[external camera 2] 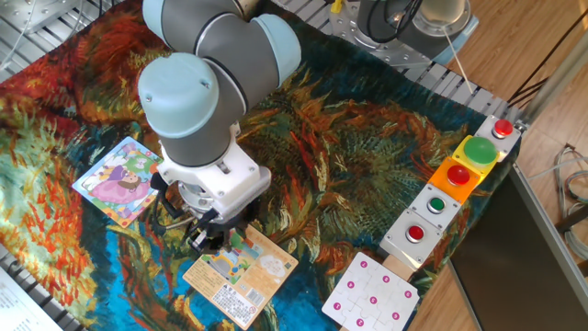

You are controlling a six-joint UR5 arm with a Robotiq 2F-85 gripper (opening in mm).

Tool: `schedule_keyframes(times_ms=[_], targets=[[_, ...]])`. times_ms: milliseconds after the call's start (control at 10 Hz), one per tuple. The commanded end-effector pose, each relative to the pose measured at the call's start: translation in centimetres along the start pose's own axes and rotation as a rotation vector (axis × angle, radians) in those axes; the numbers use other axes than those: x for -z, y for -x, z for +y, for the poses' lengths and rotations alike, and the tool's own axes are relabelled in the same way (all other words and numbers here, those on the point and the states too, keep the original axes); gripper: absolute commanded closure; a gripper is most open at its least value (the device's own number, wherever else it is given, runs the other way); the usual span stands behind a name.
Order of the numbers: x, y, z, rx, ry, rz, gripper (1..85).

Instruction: Assemble one piece of a puzzle

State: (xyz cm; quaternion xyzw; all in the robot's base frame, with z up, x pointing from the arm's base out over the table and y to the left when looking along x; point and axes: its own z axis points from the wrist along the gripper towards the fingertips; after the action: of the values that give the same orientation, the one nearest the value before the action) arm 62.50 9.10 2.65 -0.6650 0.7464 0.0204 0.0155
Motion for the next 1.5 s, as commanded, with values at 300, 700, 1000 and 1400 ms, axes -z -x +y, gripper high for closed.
schedule_keyframes(times_ms=[300,700,1000,1400], targets=[[2.3,-9.2,0.1,0.138,0.026,0.081,84.3],[2.2,-7.6,-0.9,0.078,-0.021,0.020,84.3],[3.0,-10.1,-1.6,0.104,-0.022,0.032,84.3],[3.6,-16.5,-2.2,0.183,-0.023,0.070,84.3]])
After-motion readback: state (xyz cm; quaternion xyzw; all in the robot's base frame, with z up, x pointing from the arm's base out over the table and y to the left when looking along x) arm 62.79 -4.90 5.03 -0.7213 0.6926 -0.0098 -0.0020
